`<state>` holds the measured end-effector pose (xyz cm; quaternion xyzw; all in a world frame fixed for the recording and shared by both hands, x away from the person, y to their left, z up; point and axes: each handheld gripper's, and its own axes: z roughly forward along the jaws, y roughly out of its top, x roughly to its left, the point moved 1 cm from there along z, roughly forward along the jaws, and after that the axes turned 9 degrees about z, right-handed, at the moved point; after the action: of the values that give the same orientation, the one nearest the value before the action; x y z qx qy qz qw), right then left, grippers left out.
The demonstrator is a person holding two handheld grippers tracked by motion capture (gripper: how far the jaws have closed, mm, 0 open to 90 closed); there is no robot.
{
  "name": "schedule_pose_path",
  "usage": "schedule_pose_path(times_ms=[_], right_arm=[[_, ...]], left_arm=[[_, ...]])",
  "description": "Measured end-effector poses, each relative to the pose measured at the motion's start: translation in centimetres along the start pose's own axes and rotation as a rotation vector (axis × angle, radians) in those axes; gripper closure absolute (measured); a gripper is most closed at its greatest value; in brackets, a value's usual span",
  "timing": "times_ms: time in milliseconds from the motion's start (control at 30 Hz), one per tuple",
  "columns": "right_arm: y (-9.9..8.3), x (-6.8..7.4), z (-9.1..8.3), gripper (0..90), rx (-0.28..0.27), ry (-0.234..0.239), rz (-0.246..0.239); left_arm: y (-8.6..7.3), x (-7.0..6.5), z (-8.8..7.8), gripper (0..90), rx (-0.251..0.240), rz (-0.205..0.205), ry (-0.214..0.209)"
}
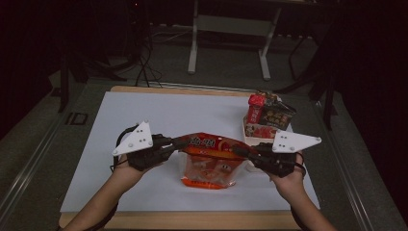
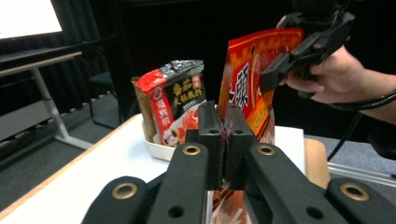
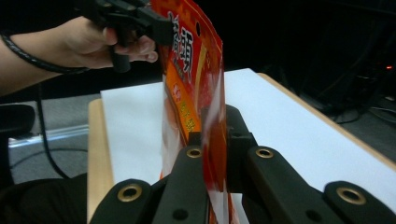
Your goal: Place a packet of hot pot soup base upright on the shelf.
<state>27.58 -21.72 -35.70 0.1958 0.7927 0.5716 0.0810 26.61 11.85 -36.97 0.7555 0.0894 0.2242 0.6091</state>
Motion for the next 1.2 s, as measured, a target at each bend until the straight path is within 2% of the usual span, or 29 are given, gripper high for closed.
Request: schedule_pose_path(times_ms=[100,167,233,300,400,467,667,733,900,1033,1100,1133,1200], right_arm=[[0.8,-0.2,0.0,90.0,0.011,-0.019,-0.013],[1.1,-0.2,0.0,90.0,0.008,-0.027,-0.018],[1.3,-0.2,-0.1,90.0,0.0,-0.033,-0.024],[1.5,-0.4,-0.2,90.0,-0.002,-0.045,-0.021],[1.8,-0.8,-0.4,90.0,-0.009,-0.05,-0.012],[2.0,-1.1,-0.7,90.0,-0.022,-0.048,-0.001],[3.3,-1.6,-1.9,90.0,-0.059,-0.051,-0.006],[3.9,-1.9,-2.5,90.0,-0.079,-0.063,-0.008],[5.3,-2.7,-4.0,90.0,-0.109,-0.084,-0.005],[6.2,-3.7,-5.2,90.0,-0.122,-0.113,0.003],[6.5,-4.1,-5.5,90.0,-0.124,-0.127,0.006],[6.6,-4.3,-5.8,90.0,-0.125,-0.135,0.008],[6.8,-5.0,-6.9,90.0,-0.133,-0.172,0.01]], left_arm=[[-0.1,0.2,0.2,78.3,-0.014,-0.015,0.009],[0.0,0.2,0.1,63.9,-0.018,-0.027,0.018],[0.0,0.3,0.0,55.7,-0.025,-0.031,0.01],[0.0,0.2,-0.1,45.5,-0.008,-0.028,0.037],[0.0,0.3,-0.4,36.4,0.008,-0.039,0.055],[-0.1,0.3,-0.6,35.8,0.013,-0.045,0.059],[-0.9,0.3,-1.1,15.1,0.056,-0.088,0.104],[-1.6,0.1,-1.2,14.5,0.064,-0.108,0.094],[-3.9,-0.5,-1.2,2.3,0.121,-0.166,0.092],[-5.9,-0.8,-1.6,1.1,0.142,-0.215,0.104],[-6.3,-0.8,-1.7,1.1,0.149,-0.22,0.112],[-7.1,-0.8,-2.2,1.1,0.157,-0.243,0.122],[-7.8,-0.9,-2.5,1.1,0.176,-0.238,0.137]])
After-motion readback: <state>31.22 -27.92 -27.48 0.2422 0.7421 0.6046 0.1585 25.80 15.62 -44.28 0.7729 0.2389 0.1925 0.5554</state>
